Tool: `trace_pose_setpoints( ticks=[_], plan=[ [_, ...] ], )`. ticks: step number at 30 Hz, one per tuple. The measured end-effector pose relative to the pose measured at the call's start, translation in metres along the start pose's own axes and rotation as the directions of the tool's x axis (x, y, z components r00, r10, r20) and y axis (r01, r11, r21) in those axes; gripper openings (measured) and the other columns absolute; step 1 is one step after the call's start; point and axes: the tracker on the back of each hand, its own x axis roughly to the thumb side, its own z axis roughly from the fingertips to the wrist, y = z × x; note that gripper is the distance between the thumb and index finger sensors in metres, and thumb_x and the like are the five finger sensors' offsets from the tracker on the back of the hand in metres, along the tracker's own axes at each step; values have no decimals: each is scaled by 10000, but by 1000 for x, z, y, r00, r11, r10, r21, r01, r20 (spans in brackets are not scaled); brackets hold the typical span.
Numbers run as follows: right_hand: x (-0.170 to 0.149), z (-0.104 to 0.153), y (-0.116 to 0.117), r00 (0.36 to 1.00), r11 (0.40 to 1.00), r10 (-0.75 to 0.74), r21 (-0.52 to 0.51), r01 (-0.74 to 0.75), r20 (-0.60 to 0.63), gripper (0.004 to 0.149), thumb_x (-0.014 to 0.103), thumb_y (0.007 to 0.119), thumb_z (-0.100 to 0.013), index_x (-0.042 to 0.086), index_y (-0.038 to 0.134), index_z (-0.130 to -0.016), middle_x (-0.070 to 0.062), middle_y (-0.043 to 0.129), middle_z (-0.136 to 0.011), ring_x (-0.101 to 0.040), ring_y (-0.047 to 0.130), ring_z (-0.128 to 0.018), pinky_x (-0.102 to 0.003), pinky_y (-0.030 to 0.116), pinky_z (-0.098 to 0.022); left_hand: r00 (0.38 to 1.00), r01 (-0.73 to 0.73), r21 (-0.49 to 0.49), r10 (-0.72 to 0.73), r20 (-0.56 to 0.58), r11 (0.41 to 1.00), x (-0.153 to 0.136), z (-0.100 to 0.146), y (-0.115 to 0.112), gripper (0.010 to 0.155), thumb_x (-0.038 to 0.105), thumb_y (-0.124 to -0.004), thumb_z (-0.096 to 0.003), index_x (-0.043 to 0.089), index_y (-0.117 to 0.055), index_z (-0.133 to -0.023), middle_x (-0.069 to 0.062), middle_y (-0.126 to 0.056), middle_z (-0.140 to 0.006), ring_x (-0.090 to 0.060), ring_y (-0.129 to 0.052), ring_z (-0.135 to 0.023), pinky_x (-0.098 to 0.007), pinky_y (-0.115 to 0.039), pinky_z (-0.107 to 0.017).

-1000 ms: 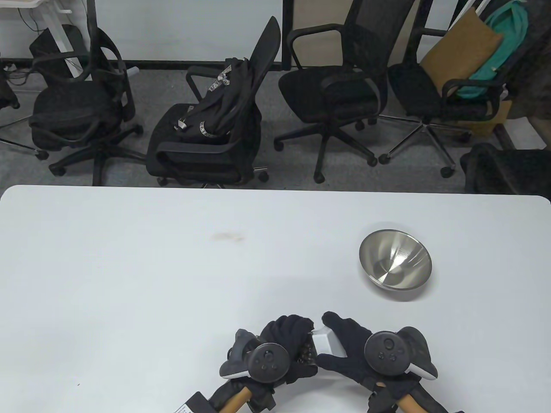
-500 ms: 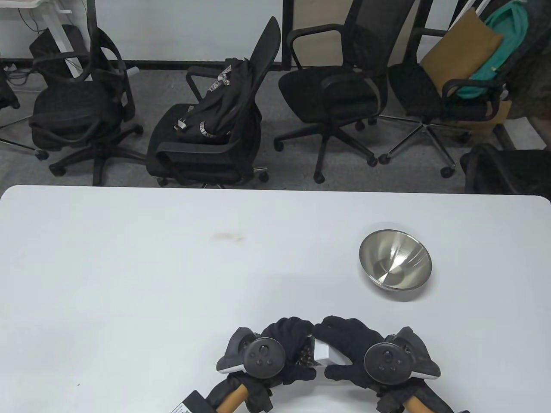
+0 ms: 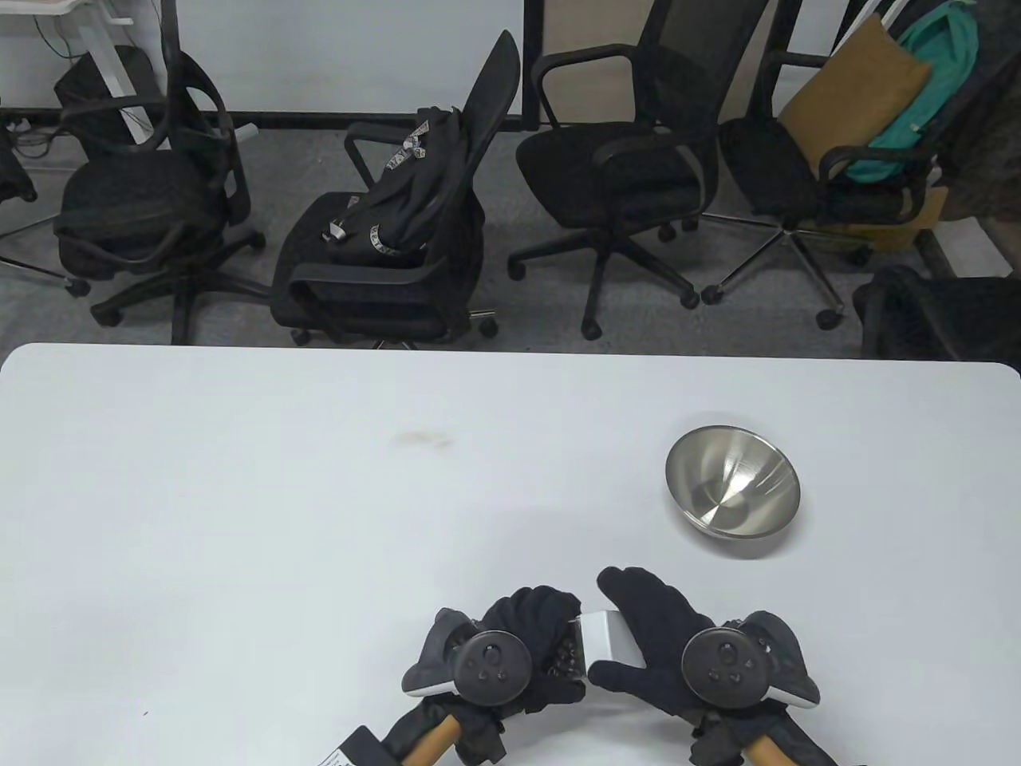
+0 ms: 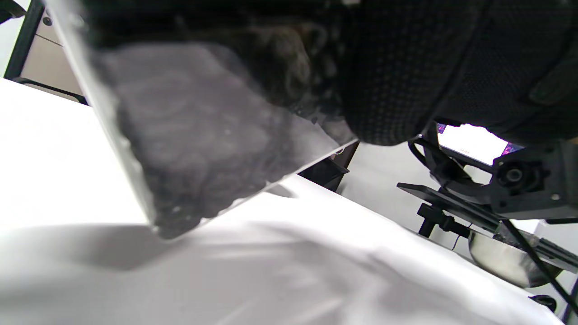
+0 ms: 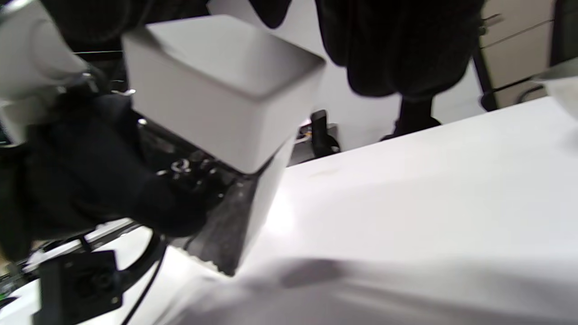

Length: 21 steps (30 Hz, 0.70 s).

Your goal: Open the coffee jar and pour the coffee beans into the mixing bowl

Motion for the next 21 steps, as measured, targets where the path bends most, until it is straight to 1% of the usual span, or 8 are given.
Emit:
trace_pose_setpoints(
  ticks=[3,4,6,8,14,19,21],
  plan=[
    [-2,-1,4,998,1000,-12,9,12,-57,922,709,513,-590,13,389,-1182,-392,690,-972,-471,861,-712,-499,815,-518,999,45,10,-45,-7,999,3,0,0,929,508,-1009,-423,38,-554,-1082,-230,-683,-1028,-423,-790,-888,-578,-719,-681],
    [-2,-2,6,998,1000,-21,17,22,-62,918,705,517,-591,1,418,-1172,-375,731,-941,-446,889,-673,-478,830,-492,998,57,21,-57,-7,998,4,0,0,929,509,-1009,-423,37,-554,-1081,-229,-683,-1029,-423,-789,-888,-578,-719,-680],
    [-2,-3,8,998,999,-33,26,34,-56,895,695,528,-596,-3,465,-1153,-342,771,-901,-396,914,-629,-438,847,-462,998,69,19,-69,-11,997,5,0,0,928,507,-1010,-423,39,-554,-1080,-229,-683,-1028,-422,-789,-887,-579,-718,-681],
    [-2,-4,10,997,998,-54,35,56,-60,880,678,574,-596,-7,487,-1141,-342,766,-893,-380,907,-619,-430,843,-457,997,82,21,-81,-9,996,5,0,-1,927,505,-1012,-421,38,-555,-1079,-230,-684,-1027,-422,-790,-887,-580,-719,-679],
    [-1,-5,10,999,998,-34,46,35,-22,847,644,648,-591,32,469,-1149,-338,719,-935,-375,879,-662,-433,831,-491,999,45,-1,-45,-7,999,1,0,-1,925,508,-1011,-421,39,-560,-1078,-229,-687,-1026,-421,-794,-885,-577,-722,-679],
    [3,-4,7,998,999,23,41,-25,57,814,600,736,-566,125,452,-1163,-302,658,-1022,-406,823,-770,-487,798,-568,1000,12,-17,-12,3,1000,-1,0,0,926,509,-1010,-421,40,-559,-1080,-229,-687,-1028,-420,-794,-887,-576,-723,-680],
    [5,-3,5,994,998,55,23,-58,99,805,577,773,-550,168,450,-1163,-278,631,-1058,-418,788,-819,-519,775,-602,1000,0,-19,0,6,1000,-2,0,0,930,509,-1011,-419,37,-559,-1081,-229,-688,-1028,-420,-795,-887,-577,-724,-680]
  ],
)
